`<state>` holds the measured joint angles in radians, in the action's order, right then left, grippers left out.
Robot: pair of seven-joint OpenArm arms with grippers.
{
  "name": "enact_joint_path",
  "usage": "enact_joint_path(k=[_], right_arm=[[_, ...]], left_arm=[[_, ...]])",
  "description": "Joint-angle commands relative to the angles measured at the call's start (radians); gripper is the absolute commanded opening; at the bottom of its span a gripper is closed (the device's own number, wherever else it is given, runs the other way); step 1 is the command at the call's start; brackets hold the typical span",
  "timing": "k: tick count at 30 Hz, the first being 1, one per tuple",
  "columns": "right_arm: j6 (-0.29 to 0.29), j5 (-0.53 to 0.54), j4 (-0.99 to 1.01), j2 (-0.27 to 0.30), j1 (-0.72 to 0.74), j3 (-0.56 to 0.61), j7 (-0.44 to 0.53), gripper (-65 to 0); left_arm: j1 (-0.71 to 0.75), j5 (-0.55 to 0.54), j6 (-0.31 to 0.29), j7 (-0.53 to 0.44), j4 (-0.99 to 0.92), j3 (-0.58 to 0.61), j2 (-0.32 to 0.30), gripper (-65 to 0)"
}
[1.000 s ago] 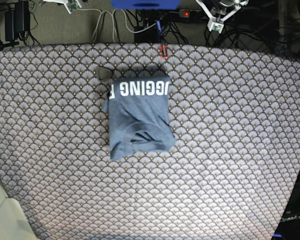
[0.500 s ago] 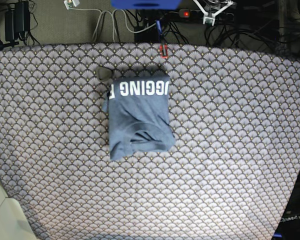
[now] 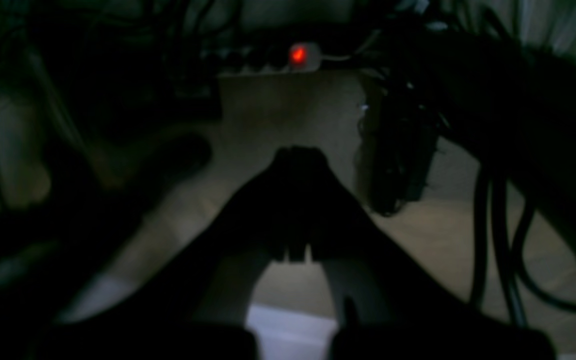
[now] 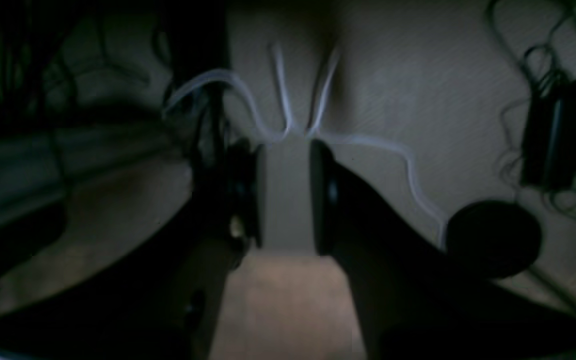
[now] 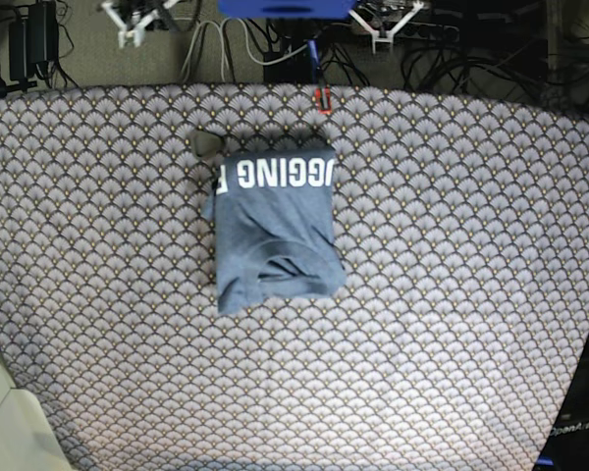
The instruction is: Fold the T-shirt properly
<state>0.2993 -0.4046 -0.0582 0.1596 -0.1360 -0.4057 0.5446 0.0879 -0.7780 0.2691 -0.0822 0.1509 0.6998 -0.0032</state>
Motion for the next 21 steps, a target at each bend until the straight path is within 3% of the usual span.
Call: enact_joint_path(k=[1, 4, 11, 21], right_arm=[[-0.01, 0.0, -0.002, -0.005, -0.007, 0.001, 0.019, -52.4], [-0.053, 0.0, -0.009, -0.044, -0.017, 0.034, -0.031, -52.4], [-0.275, 0.002, -0.004, -0.098, -0.024, 0.198, -0.048, -52.4], [-0.292, 0.008, -0.004, -0.102, -0.027, 0.219, -0.051, -52.4]], left_arm=[[0.008, -0.03, 0.008, 0.008, -0.001, 0.001, -0.013, -64.7], [0.005, -0.077, 0.008, -0.003, -0.003, 0.002, -0.064, -64.7], [-0.043, -0.079, 0.008, 0.002, -0.08, 0.008, -0.1, -64.6], [-0.052, -0.077, 0.008, -0.003, -0.089, 0.01, -0.1, -64.6]])
